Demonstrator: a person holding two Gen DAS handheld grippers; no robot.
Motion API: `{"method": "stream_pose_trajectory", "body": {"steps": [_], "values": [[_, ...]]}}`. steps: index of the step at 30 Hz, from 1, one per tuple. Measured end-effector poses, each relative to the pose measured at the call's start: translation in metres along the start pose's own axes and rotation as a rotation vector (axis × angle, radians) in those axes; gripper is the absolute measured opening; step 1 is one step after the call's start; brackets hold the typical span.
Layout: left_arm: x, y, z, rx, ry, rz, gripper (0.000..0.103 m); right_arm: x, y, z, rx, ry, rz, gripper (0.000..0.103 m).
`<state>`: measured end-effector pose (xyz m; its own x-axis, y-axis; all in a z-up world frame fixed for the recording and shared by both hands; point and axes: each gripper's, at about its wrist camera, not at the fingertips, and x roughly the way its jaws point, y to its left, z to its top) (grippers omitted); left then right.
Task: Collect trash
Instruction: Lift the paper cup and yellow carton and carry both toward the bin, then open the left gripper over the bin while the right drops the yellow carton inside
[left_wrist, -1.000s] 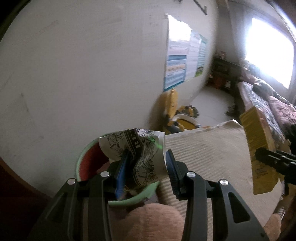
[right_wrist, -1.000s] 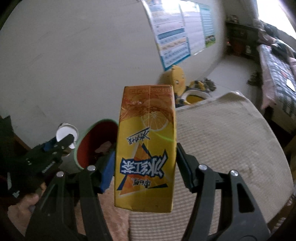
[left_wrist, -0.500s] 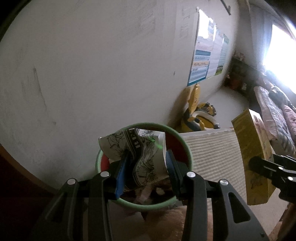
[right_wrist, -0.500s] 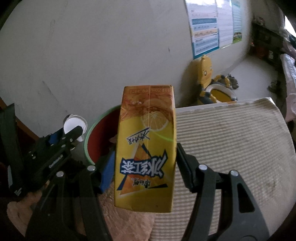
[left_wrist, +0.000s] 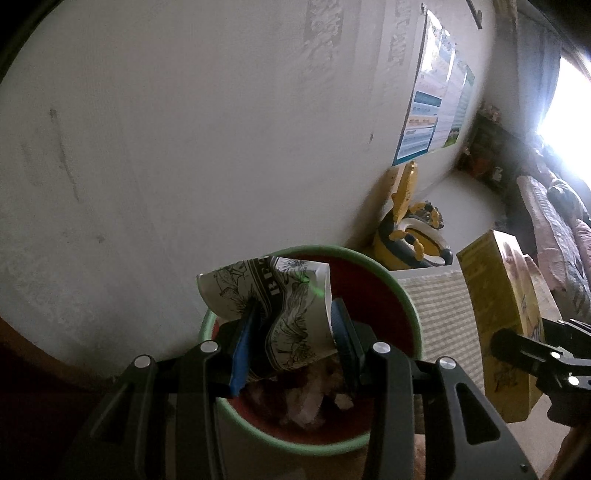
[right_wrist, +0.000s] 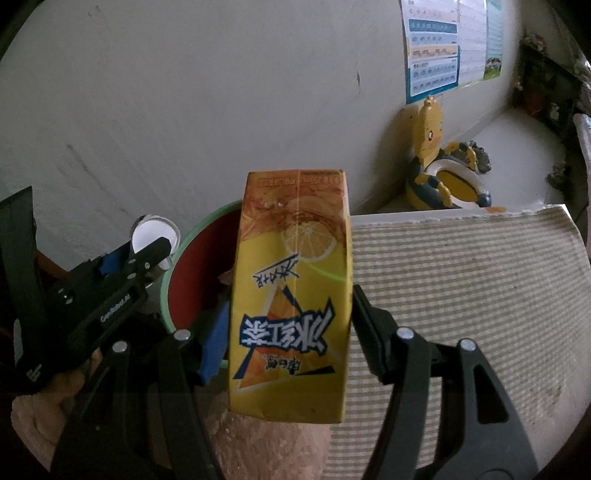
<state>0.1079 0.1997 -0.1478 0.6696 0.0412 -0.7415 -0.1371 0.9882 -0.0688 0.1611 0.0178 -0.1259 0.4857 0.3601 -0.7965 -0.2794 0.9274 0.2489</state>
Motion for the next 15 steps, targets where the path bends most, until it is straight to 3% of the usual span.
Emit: {"method": "stream_pose_trajectory", "body": {"steps": [15], "values": [[0.021,0.000,0.005,0.007,0.024,0.016,0.037,0.033,0.000,0.004,-0.001,0.057,0.005,0.059]]}}
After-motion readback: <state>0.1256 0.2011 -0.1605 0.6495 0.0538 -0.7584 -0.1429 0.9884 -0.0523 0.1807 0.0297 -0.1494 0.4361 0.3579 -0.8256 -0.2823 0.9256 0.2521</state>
